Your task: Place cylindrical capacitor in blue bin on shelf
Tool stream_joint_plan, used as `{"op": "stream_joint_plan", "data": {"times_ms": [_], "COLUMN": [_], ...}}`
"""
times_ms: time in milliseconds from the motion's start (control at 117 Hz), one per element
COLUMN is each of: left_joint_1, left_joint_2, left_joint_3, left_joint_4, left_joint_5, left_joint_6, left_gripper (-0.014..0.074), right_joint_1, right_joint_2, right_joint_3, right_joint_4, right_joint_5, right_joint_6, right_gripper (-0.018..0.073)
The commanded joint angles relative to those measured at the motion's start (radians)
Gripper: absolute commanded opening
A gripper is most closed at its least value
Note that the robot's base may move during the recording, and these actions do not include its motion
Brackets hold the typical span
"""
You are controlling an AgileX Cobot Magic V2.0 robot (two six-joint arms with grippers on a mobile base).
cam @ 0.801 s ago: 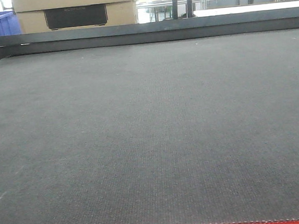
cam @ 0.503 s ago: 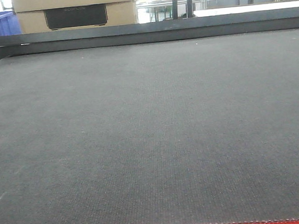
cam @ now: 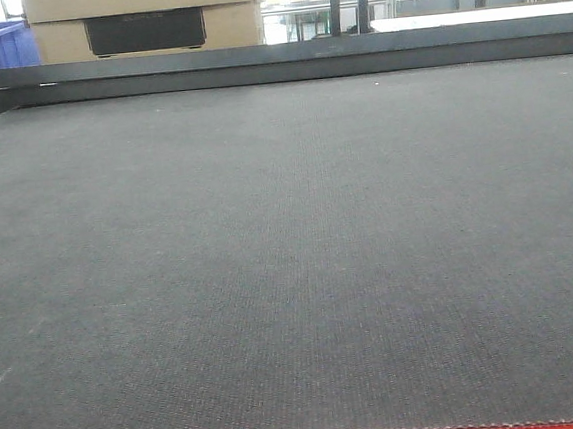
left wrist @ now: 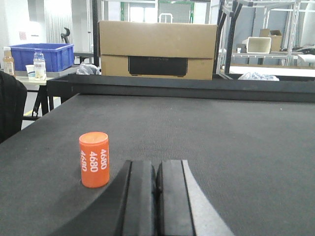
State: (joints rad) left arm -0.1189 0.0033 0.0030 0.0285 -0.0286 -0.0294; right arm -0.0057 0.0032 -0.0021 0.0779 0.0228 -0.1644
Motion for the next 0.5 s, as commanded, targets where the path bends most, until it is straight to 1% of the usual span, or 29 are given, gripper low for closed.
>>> {"op": "stream_joint_plan", "data": {"times_ms": [0,68,102,153,213,264,315,375,401,452,460,486,494], "left_joint_1": [-0.003,-0.003,-0.003,-0.003,-0.003,-0.003,-0.003,-0.003,-0.003,-0.003,-0.003,-0.003,-0.003], "left_joint_2": [-0.003,-0.003,-0.003,-0.003,-0.003,-0.003,-0.003,0.014,0.025,0.058,0.070,0.089,0.102], "left_joint_3": [-0.003,-0.003,-0.003,-0.004,-0.043,-0.084,-0.135,-0.215,-0.245,-0.316,-0.348,-0.369,-0.401], "left_joint_4": [-0.005,-0.005,-0.005,-0.005,-0.005,-0.005,-0.005,-0.005,-0.003,0.011,0.014,0.020,0.024], "left_joint_5": [-0.061,-0.122,-0.136,-0.134,-0.114,-0.096,-0.065,-0.013,0.012,0.060,0.074,0.093,0.105], "left_joint_6": [-0.003,-0.003,-0.003,-0.003,-0.003,-0.003,-0.003,-0.003,-0.003,-0.003,-0.003,-0.003,-0.003], "left_gripper": [-0.0111,-0.0111,-0.0111,-0.0111,-0.0111,-0.0111,-0.0111,-0.0111,-0.0111,-0.0111,-0.0111,-0.0110,-0.0109], "right_joint_1": [0.003,0.003,0.003,0.003,0.003,0.003,0.003,0.003,0.003,0.003,0.003,0.003,0.003], "right_joint_2": [-0.003,-0.003,-0.003,-0.003,-0.003,-0.003,-0.003,-0.003,-0.003,-0.003,-0.003,-0.003,-0.003], "right_joint_3": [0.002,0.002,0.002,0.002,0.002,0.002,-0.010,-0.083,-0.102,-0.184,-0.195,-0.239,-0.262], "right_joint_4": [-0.005,-0.005,-0.005,-0.005,-0.001,0.041,0.099,0.161,0.167,0.167,0.167,0.167,0.167], "right_joint_5": [-0.082,-0.140,-0.166,-0.212,-0.283,-0.330,-0.313,-0.252,-0.224,-0.167,-0.159,-0.128,-0.113], "right_joint_6": [-0.003,-0.003,-0.003,-0.003,-0.003,-0.003,-0.003,-0.003,-0.003,-0.003,-0.003,-0.003,-0.003], "right_gripper": [-0.0163,-0.0163,-0.0163,-0.0163,-0.0163,-0.0163,-0.0163,-0.0163,-0.0163,-0.0163,-0.0163,-0.0163,-0.0163]}}
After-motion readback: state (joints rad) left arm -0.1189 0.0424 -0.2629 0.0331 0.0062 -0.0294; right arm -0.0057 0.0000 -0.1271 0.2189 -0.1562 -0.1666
